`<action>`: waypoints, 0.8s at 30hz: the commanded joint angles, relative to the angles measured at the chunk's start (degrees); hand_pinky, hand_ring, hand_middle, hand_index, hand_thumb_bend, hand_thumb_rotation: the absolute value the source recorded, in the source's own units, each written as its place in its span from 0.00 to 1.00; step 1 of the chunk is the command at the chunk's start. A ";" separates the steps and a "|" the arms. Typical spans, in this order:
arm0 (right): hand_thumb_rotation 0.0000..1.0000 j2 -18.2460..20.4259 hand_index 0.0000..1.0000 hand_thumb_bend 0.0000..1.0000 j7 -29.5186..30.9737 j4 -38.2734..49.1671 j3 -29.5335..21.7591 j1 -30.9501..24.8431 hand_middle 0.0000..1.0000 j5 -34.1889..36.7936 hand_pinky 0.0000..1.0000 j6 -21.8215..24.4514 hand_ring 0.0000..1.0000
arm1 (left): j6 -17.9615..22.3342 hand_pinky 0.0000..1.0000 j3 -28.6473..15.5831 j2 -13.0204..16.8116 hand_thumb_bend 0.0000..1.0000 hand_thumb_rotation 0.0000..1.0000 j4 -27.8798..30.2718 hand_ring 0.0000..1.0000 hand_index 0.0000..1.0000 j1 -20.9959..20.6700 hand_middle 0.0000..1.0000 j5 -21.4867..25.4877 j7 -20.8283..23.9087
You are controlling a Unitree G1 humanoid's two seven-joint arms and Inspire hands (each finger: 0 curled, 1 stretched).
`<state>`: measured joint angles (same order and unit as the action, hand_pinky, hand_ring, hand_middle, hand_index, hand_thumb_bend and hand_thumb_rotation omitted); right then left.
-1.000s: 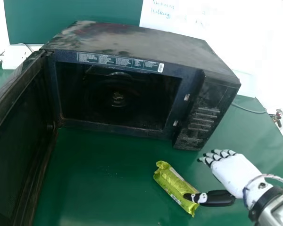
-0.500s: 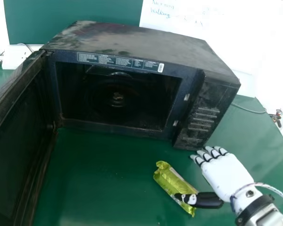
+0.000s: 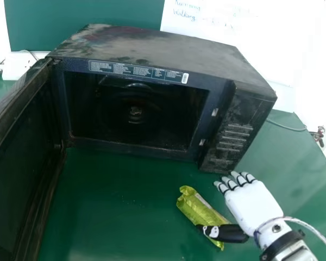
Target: Put biscuit inside oven
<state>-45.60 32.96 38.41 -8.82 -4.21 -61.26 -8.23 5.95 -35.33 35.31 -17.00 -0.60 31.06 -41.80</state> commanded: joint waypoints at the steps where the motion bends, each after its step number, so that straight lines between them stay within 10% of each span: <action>1: 1.00 0.48 0.95 0.96 -0.70 -0.53 0.16 -0.04 0.95 -0.14 0.94 -0.12 1.00 | -0.04 0.51 -0.02 -0.56 1.00 0.62 0.95 0.61 0.57 1.08 0.52 -0.04 0.22; 24: 0.99 1.05 0.94 0.96 -3.20 -7.61 1.05 1.21 0.96 -0.15 0.96 1.48 1.00 | -0.54 0.52 -0.49 0.15 1.00 0.53 1.30 0.58 0.48 1.51 0.46 0.16 -0.33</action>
<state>-44.75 30.35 31.48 -8.28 -3.18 -61.23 -7.13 5.86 -35.35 35.30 -16.16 -0.10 31.10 -42.21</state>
